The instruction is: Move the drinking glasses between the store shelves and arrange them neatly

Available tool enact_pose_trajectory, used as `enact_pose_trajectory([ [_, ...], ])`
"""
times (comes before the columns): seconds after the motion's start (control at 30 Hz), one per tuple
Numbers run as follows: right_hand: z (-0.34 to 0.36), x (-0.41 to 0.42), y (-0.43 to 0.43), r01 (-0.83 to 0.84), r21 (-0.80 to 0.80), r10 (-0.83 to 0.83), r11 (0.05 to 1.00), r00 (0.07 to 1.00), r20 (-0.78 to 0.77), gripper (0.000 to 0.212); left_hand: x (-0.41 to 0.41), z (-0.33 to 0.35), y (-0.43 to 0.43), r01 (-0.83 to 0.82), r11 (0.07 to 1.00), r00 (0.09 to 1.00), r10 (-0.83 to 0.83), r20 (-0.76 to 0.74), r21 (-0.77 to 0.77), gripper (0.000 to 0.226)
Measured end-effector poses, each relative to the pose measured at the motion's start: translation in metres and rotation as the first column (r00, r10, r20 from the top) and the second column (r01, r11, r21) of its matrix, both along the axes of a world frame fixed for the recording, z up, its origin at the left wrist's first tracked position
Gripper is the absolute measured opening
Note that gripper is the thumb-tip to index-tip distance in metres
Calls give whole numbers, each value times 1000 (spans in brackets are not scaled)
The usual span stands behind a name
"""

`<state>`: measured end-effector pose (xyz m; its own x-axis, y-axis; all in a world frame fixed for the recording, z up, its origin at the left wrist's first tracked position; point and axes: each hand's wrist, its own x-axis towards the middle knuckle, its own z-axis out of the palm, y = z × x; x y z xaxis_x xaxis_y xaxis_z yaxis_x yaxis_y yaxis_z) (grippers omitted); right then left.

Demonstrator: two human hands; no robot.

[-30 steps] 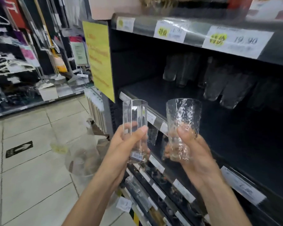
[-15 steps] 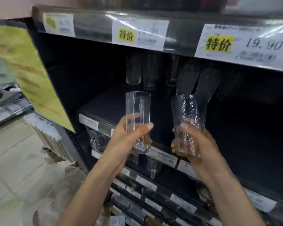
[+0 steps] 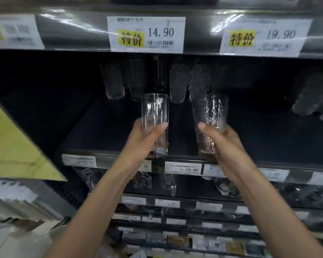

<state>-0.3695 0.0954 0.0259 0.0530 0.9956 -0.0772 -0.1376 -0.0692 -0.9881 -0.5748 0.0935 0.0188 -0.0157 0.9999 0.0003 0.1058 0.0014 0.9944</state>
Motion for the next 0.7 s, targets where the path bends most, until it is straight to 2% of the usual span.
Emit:
enact_pose_trajectory([
  [0.1,-4,-2,2,59,24,-59,998,998,20,53,-9,-2,14,34,999,999,-34,-24,-3,74],
  [0.27,-8,-6,3,130,65,-134,989,989,56,52,-14,-5,28,131,991,991,-131,4,3,48],
  [0.5,-12,-11,5,193,82,-201,978,973,115,50,-18,-10,38,132,990,987,-127,97,-42,50],
  [0.63,-17,-12,8,201,83,-213,976,958,189,68,-21,-13,39,168,985,968,-156,196,-48,53],
  [0.7,-19,-12,7,205,101,-223,974,950,221,71,-22,-14,41,151,988,970,-142,198,-33,54],
])
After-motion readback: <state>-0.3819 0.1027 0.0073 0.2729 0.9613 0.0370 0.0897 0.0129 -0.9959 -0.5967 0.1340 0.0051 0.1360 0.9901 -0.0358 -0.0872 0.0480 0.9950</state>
